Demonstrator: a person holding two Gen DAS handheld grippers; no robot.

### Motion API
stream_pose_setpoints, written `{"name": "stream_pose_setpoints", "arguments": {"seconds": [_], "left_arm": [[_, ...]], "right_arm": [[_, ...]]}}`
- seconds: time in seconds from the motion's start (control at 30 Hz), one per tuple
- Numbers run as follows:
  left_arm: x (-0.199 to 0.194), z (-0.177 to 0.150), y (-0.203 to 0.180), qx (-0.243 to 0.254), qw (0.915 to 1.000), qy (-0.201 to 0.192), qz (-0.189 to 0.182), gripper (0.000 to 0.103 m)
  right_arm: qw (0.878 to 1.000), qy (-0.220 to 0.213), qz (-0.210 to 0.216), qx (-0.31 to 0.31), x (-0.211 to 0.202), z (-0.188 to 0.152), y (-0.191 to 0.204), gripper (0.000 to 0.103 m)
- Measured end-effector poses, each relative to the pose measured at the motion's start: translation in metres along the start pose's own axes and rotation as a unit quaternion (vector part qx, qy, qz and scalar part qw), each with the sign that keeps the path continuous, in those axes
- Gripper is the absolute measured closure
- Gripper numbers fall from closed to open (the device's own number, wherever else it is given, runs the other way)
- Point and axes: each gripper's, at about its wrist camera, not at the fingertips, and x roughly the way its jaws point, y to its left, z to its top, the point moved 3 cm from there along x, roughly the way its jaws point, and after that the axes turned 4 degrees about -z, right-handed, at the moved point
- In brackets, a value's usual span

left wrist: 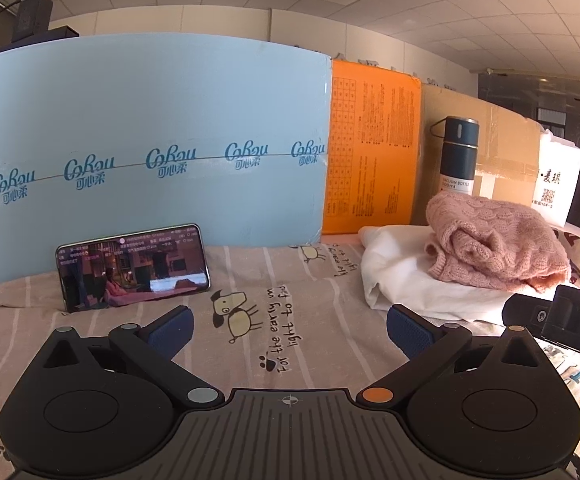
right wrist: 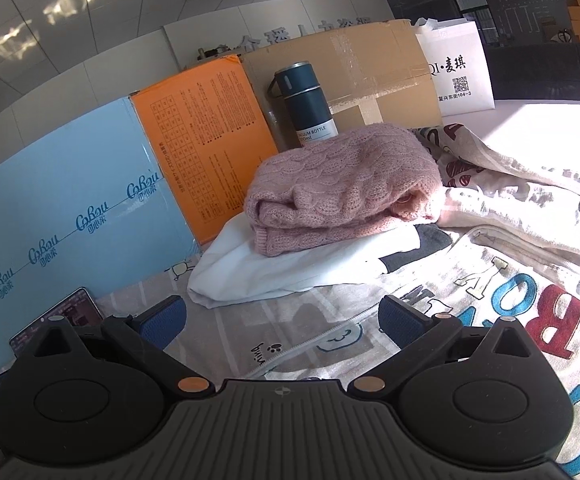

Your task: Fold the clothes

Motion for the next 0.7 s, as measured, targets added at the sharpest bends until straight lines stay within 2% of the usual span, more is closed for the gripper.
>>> {"name": "stream_pose_setpoints", "arguments": {"seconds": [0.2, 0.37, 0.47, 0.7], "left_arm": [[-0.001, 0.000, 0.000, 0.001, 1.0000, -0.004, -0.005, 0.000], [-0.002, 0.000, -0.002, 0.010, 0.9999, -0.008, -0.010, 0.000], [-0.003, 0.001, -0.002, 0.011, 0.9998, -0.011, -0.014, 0.000], [-0.005, 0.002, -0.002, 0.010, 0.9996, -0.016, -0.021, 0.000]], "right_arm": [[1.000, 0.016, -0.016, -0.012, 0.006, 0.002, -0.005, 0.000], [0.999, -0.002, -0.032, 0.021, 0.002, 0.006, -0.018, 0.000], [0.999, -0.004, -0.044, 0.017, 0.002, 0.006, -0.017, 0.000], [0.996, 0.018, -0.089, 0.006, 0.012, 0.003, -0.020, 0.000]]}}
